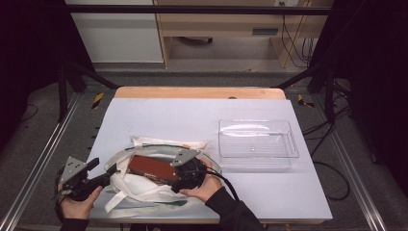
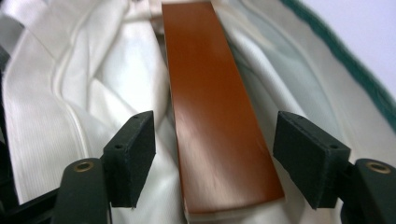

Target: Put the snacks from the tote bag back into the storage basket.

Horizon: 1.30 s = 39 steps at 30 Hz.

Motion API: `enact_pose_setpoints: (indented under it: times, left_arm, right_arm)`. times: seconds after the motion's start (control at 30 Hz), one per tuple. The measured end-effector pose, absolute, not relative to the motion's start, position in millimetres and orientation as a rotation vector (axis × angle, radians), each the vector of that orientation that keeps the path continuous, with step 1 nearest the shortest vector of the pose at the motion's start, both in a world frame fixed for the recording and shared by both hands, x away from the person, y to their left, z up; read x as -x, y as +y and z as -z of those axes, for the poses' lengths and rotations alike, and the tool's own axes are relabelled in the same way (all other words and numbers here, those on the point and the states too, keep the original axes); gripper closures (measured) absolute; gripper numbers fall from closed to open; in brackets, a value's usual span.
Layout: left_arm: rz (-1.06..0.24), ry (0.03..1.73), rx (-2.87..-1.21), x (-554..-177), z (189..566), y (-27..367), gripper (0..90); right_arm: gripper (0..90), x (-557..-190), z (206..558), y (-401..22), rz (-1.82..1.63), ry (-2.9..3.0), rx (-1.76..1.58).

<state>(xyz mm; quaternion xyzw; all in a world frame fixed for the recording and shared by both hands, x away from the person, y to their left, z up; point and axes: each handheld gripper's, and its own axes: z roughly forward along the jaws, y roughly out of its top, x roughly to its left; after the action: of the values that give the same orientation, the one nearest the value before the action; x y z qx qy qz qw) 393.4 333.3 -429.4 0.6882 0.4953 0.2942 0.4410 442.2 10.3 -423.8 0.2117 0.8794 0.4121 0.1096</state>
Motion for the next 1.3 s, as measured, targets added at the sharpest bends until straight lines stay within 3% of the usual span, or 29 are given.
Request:
enact_pose_setpoints:
  times: [0.37,0.63,1.3]
  left_arm:
    - [-0.755,1.173,-1.698,-389,427,336,22.9]
    - [-0.747,1.158,-1.711,-389,427,335,22.5]
    - [-0.742,1.174,-1.713,-390,429,336,24.0]
  right_arm:
    - [26.2,-459,432,37,-1.17,2.633,-0.66]
    - [35.2,-464,440,44,-1.102,2.672,-0.653]
    - [42.4,-465,437,53,-0.954,2.751,-0.535]
